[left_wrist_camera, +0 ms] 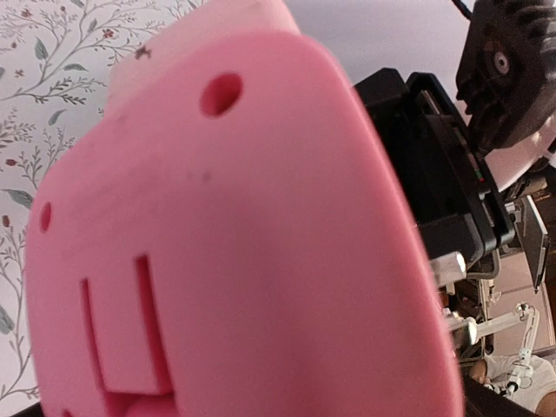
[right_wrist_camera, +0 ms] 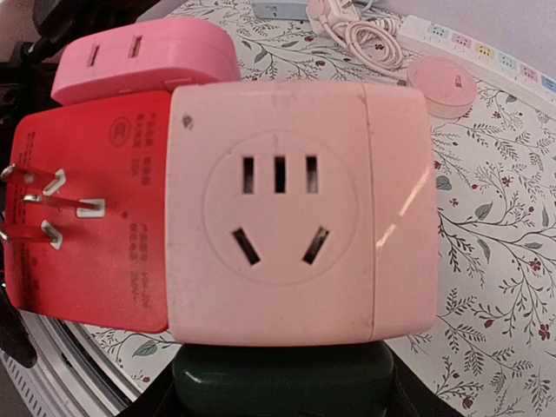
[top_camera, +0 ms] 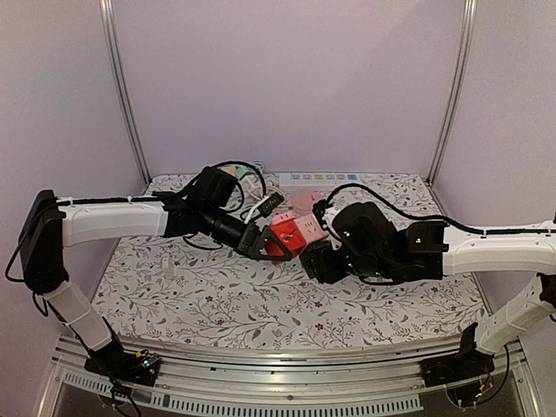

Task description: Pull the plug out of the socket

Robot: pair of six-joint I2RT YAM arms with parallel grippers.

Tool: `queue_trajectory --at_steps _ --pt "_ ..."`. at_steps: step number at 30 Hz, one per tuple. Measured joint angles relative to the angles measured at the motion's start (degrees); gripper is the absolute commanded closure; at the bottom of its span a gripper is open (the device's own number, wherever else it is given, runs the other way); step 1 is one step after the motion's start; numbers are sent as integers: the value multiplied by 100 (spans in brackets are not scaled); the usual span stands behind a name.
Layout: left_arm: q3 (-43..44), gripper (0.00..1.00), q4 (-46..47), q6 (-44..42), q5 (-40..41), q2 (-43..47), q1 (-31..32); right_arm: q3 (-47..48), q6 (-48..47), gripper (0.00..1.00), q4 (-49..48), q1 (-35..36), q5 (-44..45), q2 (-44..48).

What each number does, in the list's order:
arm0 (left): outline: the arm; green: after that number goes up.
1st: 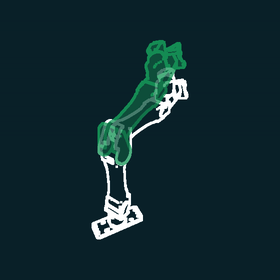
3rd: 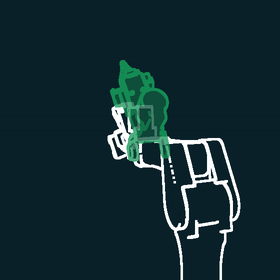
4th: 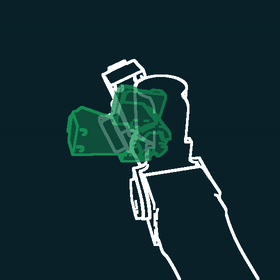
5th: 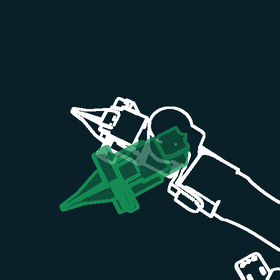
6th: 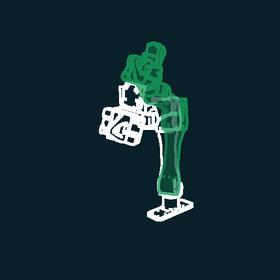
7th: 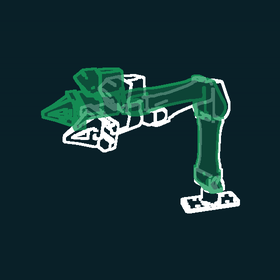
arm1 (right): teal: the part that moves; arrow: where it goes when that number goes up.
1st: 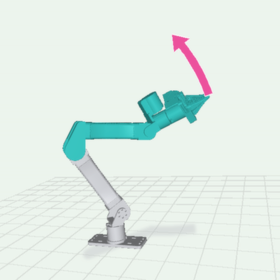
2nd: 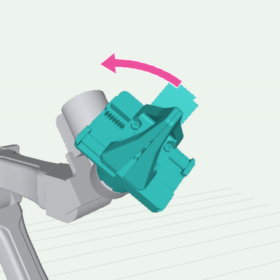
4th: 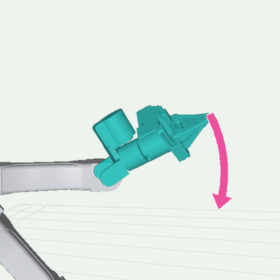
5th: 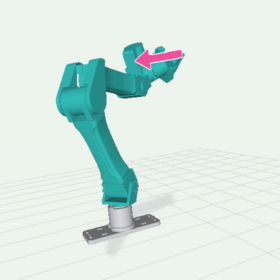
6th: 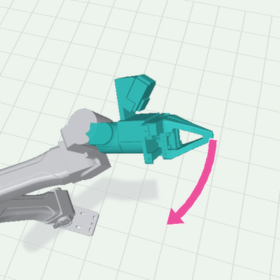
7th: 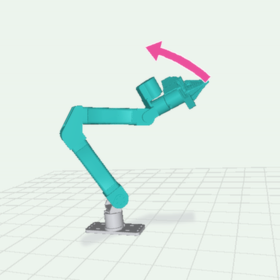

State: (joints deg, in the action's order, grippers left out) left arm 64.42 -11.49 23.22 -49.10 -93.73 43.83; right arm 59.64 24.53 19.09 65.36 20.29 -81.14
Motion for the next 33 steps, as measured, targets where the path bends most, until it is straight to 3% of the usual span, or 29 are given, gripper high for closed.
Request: queue_trajectory --at_steps 7,21,27,33 --pt "-90 12 240 188 -166 0 -2 0 -59 55 -28 28 35 -37" --pt "-216 47 610 603 -470 -17 -90 0 -256 52 -184 66 264 -37" --pt "-256 60 737 708 -533 -33 -129 -61 -315 46 -297 74 330 -37" --pt "-358 74 1014 903 -675 -107 -184 -197 -299 33 -476 76 348 -37"
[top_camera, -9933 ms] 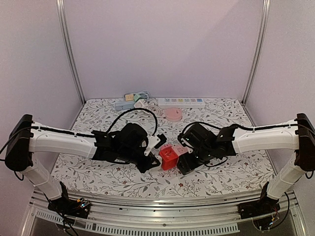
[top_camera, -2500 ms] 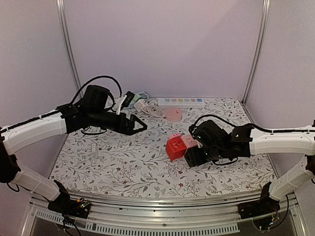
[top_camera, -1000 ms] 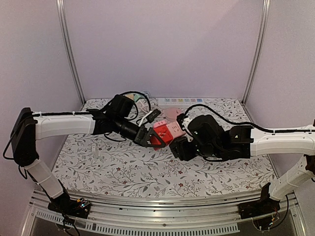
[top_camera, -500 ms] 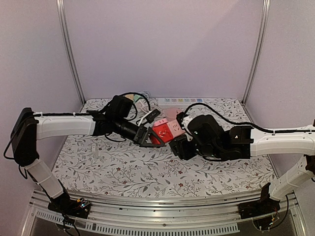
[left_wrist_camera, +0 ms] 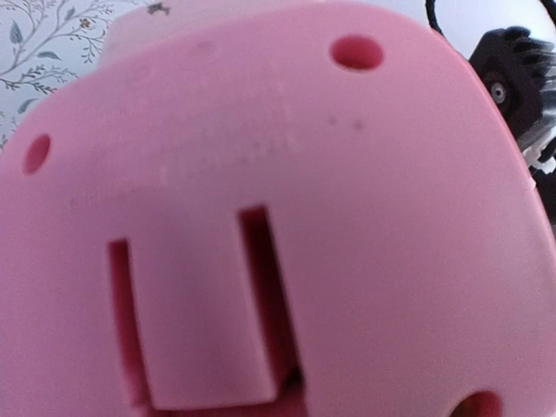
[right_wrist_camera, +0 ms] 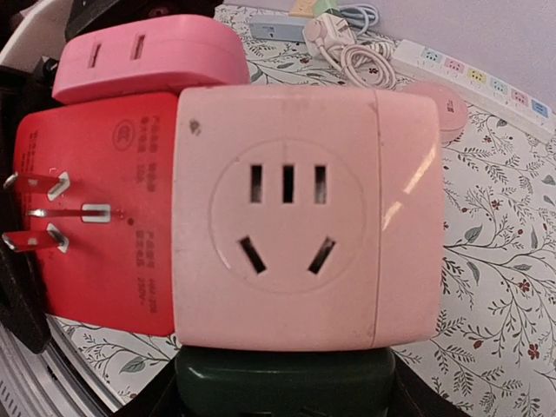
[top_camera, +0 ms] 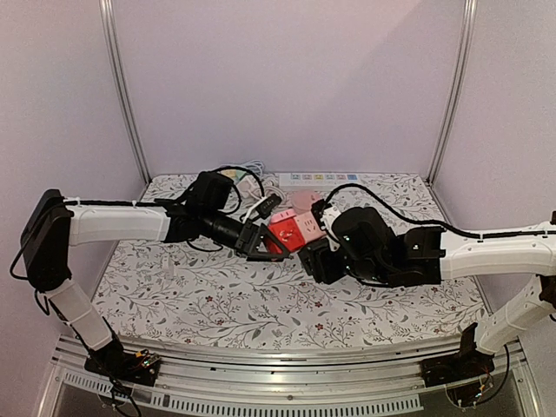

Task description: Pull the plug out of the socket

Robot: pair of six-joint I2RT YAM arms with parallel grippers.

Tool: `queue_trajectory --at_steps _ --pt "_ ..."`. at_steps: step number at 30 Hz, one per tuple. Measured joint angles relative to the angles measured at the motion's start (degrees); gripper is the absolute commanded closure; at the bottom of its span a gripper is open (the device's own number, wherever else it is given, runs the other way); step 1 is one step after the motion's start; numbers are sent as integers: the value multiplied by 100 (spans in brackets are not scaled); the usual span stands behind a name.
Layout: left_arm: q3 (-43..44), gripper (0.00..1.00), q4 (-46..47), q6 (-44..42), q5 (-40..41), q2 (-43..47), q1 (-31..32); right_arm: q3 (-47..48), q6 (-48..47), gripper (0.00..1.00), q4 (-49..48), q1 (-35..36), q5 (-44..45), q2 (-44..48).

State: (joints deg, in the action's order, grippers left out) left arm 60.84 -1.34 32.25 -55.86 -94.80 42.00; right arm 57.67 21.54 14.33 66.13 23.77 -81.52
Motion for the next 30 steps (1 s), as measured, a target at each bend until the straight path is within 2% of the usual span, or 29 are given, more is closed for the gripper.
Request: queue_trajectory --at_steps 7,13,23,30 --pt "-131 85 57 164 44 -15 -125 -46 72 15 -330 31 15 0" --pt "-170 87 55 203 114 -15 -192 -289 181 3 -481 31 66 15" --pt "-168 87 -579 -304 590 11 -221 -588 529 1 -516 -146 -179 535" --pt "-168 90 -848 -531 780 31 -214 -468 608 1 -444 -208 -487 297"
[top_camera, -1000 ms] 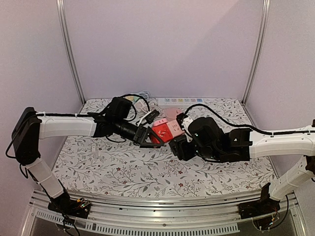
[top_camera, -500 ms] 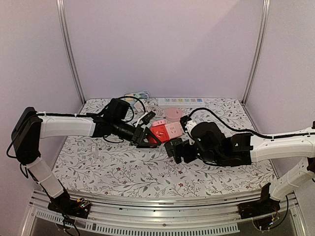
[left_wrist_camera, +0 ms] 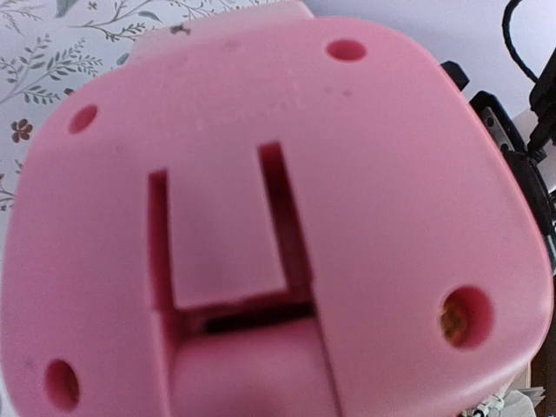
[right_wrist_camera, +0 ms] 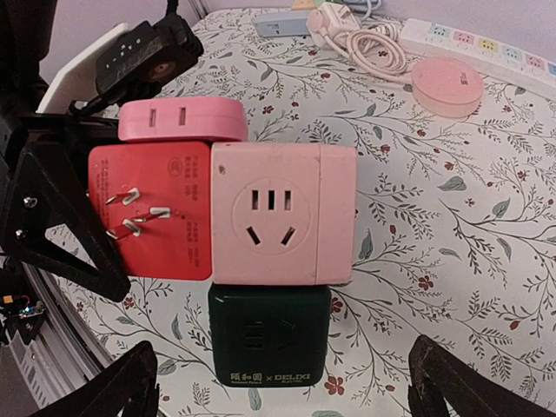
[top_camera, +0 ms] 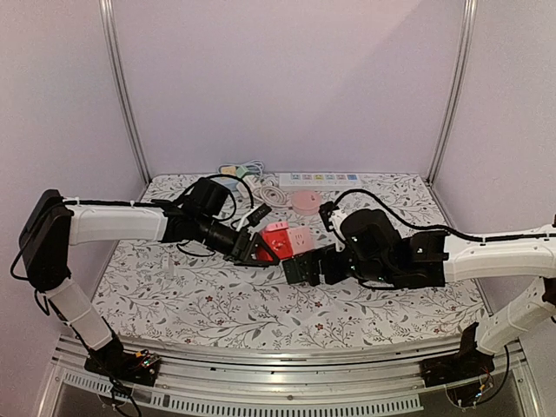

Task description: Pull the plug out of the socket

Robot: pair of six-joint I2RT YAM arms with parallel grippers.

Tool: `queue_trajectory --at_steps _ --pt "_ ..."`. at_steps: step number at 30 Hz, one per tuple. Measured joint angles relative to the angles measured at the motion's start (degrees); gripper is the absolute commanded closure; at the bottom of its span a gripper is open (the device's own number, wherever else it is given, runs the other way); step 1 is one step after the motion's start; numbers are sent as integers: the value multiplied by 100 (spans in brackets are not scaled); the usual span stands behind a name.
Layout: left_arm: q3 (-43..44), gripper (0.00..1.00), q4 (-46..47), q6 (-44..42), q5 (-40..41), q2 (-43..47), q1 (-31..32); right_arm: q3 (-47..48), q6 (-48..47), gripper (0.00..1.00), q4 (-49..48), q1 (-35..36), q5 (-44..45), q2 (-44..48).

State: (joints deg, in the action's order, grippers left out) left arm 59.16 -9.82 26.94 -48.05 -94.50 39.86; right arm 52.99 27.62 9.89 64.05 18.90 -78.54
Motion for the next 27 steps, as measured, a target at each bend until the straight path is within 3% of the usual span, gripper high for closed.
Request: queue_trajectory --at_steps 17,21,27 --pt "2 90 -35 -28 -26 0 0 179 236 7 -243 138 -122 -1126" --pt "2 90 -35 -24 -57 0 0 293 205 16 -452 184 -133 -1381" --pt "2 90 -57 -11 -79 4 0 415 107 40 -553 188 -114 -1644"
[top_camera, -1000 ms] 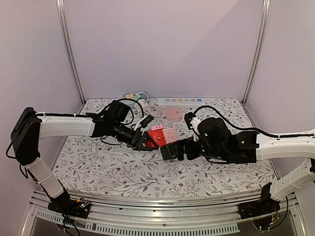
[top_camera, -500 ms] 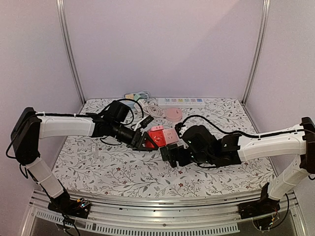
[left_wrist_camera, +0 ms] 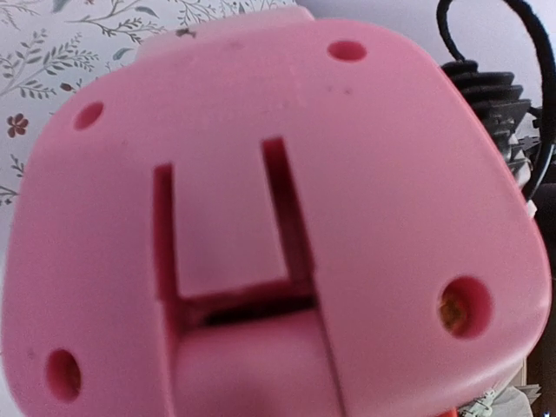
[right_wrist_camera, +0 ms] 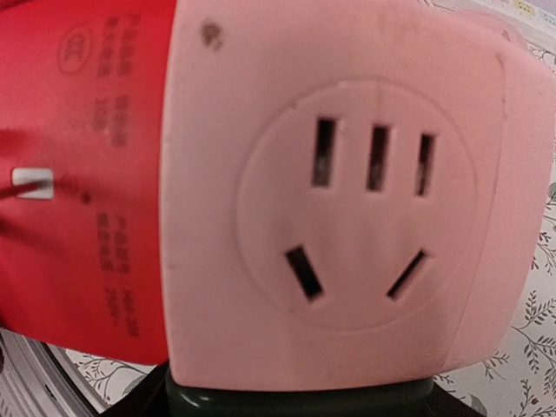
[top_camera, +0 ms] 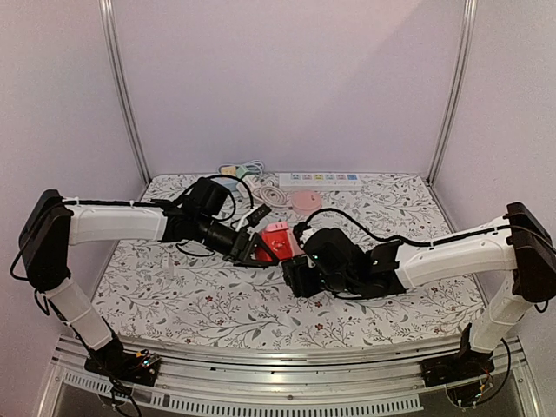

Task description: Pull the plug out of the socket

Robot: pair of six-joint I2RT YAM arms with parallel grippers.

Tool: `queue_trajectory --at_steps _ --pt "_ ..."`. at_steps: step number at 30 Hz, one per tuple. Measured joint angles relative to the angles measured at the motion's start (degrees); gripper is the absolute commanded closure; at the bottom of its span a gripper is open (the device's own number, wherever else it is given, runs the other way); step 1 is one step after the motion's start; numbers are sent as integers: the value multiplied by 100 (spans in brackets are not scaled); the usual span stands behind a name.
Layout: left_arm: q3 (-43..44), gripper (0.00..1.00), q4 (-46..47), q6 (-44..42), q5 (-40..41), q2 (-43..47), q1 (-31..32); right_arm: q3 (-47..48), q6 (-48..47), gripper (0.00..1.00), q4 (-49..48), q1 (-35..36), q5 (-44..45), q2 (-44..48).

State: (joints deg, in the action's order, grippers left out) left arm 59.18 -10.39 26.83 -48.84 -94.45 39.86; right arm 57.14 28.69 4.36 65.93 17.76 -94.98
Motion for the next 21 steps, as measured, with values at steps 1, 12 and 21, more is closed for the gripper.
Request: queue_trajectory --at_steps 1,12,21 --pt "0 90 -22 0 -2 4 -2 2 -17 45 22 -2 15 -2" --pt "68 90 -219 -125 -24 9 -11 13 -160 74 0 -48 46 0" --pt "118 90 -367 -236 -125 20 -11 -157 -564 74 -57 -48 -28 216"
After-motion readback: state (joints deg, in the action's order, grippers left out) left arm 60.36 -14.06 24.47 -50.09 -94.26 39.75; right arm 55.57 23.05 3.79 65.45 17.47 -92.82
